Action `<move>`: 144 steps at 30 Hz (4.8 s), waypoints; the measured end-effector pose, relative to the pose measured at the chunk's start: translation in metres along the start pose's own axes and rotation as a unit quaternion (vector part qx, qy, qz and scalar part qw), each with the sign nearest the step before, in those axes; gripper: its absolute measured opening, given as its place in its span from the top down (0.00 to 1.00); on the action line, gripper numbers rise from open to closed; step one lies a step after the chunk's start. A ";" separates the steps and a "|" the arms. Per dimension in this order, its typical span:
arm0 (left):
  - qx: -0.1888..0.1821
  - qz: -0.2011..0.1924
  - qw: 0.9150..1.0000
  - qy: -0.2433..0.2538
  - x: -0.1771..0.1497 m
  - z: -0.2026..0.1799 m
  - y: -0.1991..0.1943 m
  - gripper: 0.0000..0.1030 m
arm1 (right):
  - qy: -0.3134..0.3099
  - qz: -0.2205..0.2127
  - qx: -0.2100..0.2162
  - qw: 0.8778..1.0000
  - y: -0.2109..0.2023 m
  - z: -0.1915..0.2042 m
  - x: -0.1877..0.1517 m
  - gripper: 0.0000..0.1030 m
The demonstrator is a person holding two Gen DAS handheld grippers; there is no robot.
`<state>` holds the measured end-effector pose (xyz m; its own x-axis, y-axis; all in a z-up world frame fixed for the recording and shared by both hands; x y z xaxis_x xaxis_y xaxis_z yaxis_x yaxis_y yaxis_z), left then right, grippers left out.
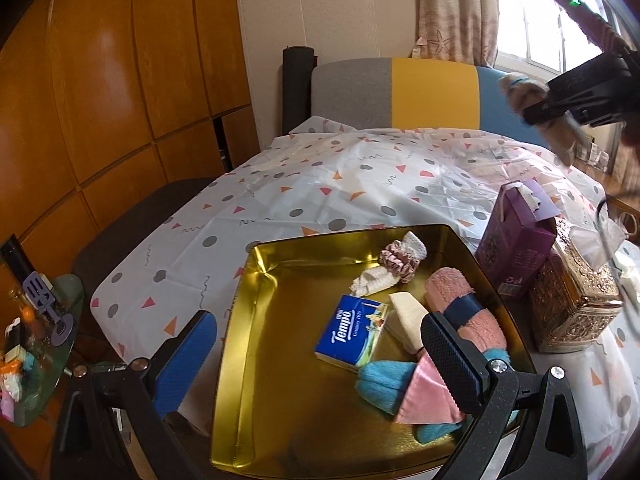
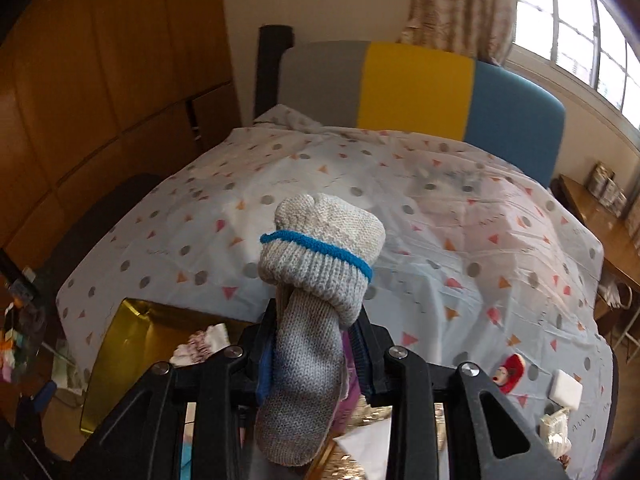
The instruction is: Organize soft objects
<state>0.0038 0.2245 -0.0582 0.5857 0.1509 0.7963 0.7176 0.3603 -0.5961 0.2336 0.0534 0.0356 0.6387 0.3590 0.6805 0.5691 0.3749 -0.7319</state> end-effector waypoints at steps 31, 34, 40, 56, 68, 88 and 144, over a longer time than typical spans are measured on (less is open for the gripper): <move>0.055 -0.012 0.997 -0.057 0.002 0.058 -0.006 0.00 | -0.087 0.146 0.165 0.972 0.117 0.195 -0.152 0.64; 0.054 -0.013 0.997 -0.057 0.003 0.058 -0.008 0.00 | -0.075 0.135 0.172 0.973 0.110 0.192 -0.149 0.60; 0.053 -0.013 0.997 -0.055 0.003 0.056 -0.010 0.00 | -0.059 0.103 0.166 0.979 0.094 0.179 -0.138 0.58; 0.038 -0.003 0.999 -0.038 -0.001 0.037 -0.008 0.00 | -0.089 -0.004 0.002 0.996 0.028 0.111 -0.119 0.57; 0.029 0.003 1.000 -0.010 0.000 0.008 -0.009 0.00 | -0.072 -0.056 -0.071 0.993 -0.017 0.064 -0.124 0.57; -0.022 -0.009 0.998 0.054 0.021 -0.064 -0.019 0.00 | -0.028 -0.072 -0.126 0.989 -0.051 -0.036 -0.142 0.56; -0.288 0.060 0.924 0.246 0.059 -0.406 -0.032 0.00 | 0.440 0.006 -0.242 0.865 -0.088 -0.362 -0.314 0.54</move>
<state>0.1680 -0.1524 -0.0338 0.6733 -0.3295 0.6619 0.6344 -0.2024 -0.7460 0.1703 -0.4016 -0.1267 0.6724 -0.5083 0.5380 0.5735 -0.1018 -0.8129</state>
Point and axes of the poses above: each gripper's, at about its wrist camera, not at the fingertips, and y roughly the way its jaws point, z to its left, x to its top, the point moved 7 cm from there along y, roughly the way its jaws point
